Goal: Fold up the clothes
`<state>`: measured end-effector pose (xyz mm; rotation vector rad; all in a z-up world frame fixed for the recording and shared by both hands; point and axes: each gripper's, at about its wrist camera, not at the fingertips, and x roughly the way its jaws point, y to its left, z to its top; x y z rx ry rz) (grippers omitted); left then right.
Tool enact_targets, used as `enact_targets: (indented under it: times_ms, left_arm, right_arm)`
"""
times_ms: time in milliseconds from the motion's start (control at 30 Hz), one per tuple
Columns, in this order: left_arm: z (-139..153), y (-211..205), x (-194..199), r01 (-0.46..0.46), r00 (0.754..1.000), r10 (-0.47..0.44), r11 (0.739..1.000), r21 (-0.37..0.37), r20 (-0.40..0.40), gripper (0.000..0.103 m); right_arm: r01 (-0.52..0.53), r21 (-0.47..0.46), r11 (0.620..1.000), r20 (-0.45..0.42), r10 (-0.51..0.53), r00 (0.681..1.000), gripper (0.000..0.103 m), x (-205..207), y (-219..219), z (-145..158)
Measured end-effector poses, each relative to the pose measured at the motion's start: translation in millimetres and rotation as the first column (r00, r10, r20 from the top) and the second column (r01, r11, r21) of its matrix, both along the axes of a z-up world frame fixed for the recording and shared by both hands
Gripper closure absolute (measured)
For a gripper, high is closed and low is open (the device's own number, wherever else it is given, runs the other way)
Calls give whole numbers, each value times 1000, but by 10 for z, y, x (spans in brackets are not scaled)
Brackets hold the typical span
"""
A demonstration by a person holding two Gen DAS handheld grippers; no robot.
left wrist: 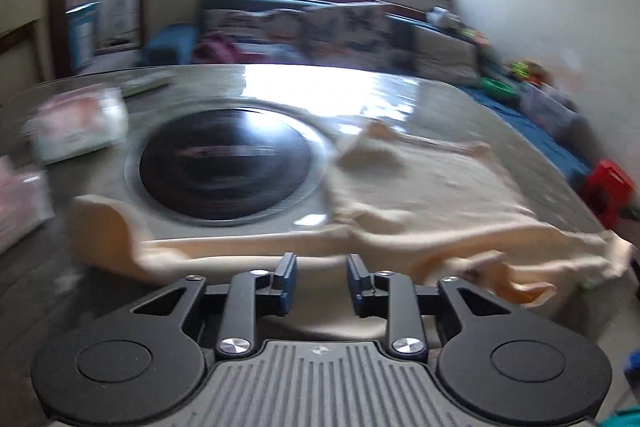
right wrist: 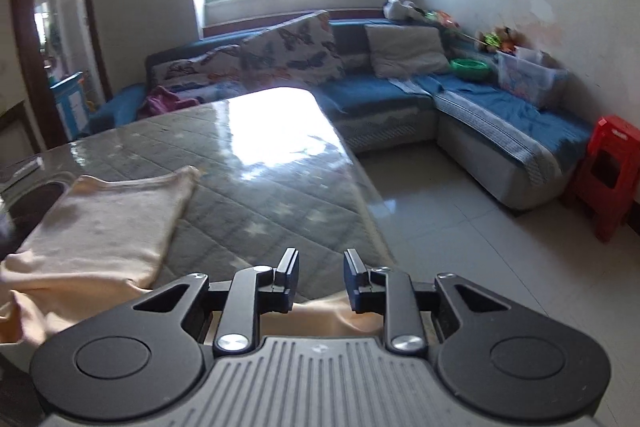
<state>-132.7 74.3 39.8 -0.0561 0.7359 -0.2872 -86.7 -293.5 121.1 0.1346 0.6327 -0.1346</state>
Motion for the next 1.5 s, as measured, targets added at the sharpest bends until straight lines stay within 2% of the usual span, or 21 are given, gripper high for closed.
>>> enact_targets:
  times_ms: [67, 167, 233, 300, 367, 433, 467, 533, 600, 633, 800, 833, 900, 1033, 1100, 1233, 1300, 1367, 1500]
  left_arm:
    - [-48, -267, 23, 117, 993, -117, 993, -3, -8, 57]
    - [-78, -582, 38, 244, 970, -244, 970, 20, -2, 55]
    - [-106, -715, 50, 291, 957, -291, 956, 39, -9, 54]
    - [-158, -790, 45, 328, 945, -327, 943, 58, -23, 54]
    - [-216, -838, 50, 333, 943, -331, 938, 99, -38, 55]
    - [-269, -856, 52, 322, 947, -319, 936, 140, -43, 80]
    - [-262, -831, 31, 321, 947, -318, 938, 132, -40, 94]
    - [-242, -781, -17, 319, 948, -318, 941, 115, -31, 98]
    - [-167, -733, -116, 325, 945, -328, 939, 108, 4, 98]
    - [-138, -701, -163, 328, 944, -331, 939, 104, 15, 98]
    - [-85, -613, -350, 370, 927, -374, 924, 94, 33, 99]
    - [-97, -590, -364, 378, 924, -382, 921, 88, 29, 98]
    - [-116, -567, -386, 404, 913, -407, 911, 80, 24, 98]
    - [-99, -512, -354, 467, 883, -469, 882, 59, 29, 96]
    - [-25, -441, -308, 463, 883, -465, 885, 42, 58, 96]
    - [127, -374, -55, 389, 916, -387, 921, -6, 106, 96]
    - [69, -433, 102, 369, 927, -366, 929, -20, 86, 96]
    - [-42, -559, 208, 383, 923, -381, 923, -32, 55, 96]
    - [-322, -881, 301, 457, 889, -458, 888, -51, -15, 96]
  right_arm:
    - [-60, 23, 998, -3, 60, 998, 73, 64, 117, 5]
    - [-210, 86, 974, -20, 213, 977, 73, 169, 423, -17]
    - [-312, 110, 944, -24, 316, 949, 73, 217, 640, -18]
    - [-414, 118, 903, -30, 420, 907, 73, 255, 880, -10]
    - [-498, 112, 860, -45, 505, 862, 73, 274, 1116, -16]
    - [-578, 109, 809, -60, 586, 808, 73, 293, 1352, -21]
    - [-616, 108, 780, -68, 624, 778, 73, 302, 1470, -24]
    - [-685, 102, 722, -87, 692, 717, 69, 318, 1696, -37]
    - [-731, 69, 678, -108, 734, 671, 64, 295, 1885, -74]
    - [-744, 50, 666, -120, 743, 658, 64, 283, 1962, -102]
    - [-765, 3, 644, -181, 753, 633, 65, 271, 2143, -221]
    - [-769, 7, 640, -191, 755, 627, 73, 266, 2144, -240]
    - [-787, 49, 615, -224, 775, 592, 91, 239, 2110, -279]
    - [-811, 104, 576, -265, 802, 535, 93, 132, 2049, -290]
    - [-823, 123, 554, -279, 815, 507, 93, 61, 2008, -282]
    - [-826, 178, 535, -264, 834, 484, 93, 24, 1932, -218]
    - [-818, 203, 537, -243, 837, 490, 92, 44, 1892, -171]
    - [-801, 197, 565, -237, 820, 520, 91, 94, 1831, -168]
    - [-755, 168, 633, -239, 769, 592, 91, 211, 1693, -202]
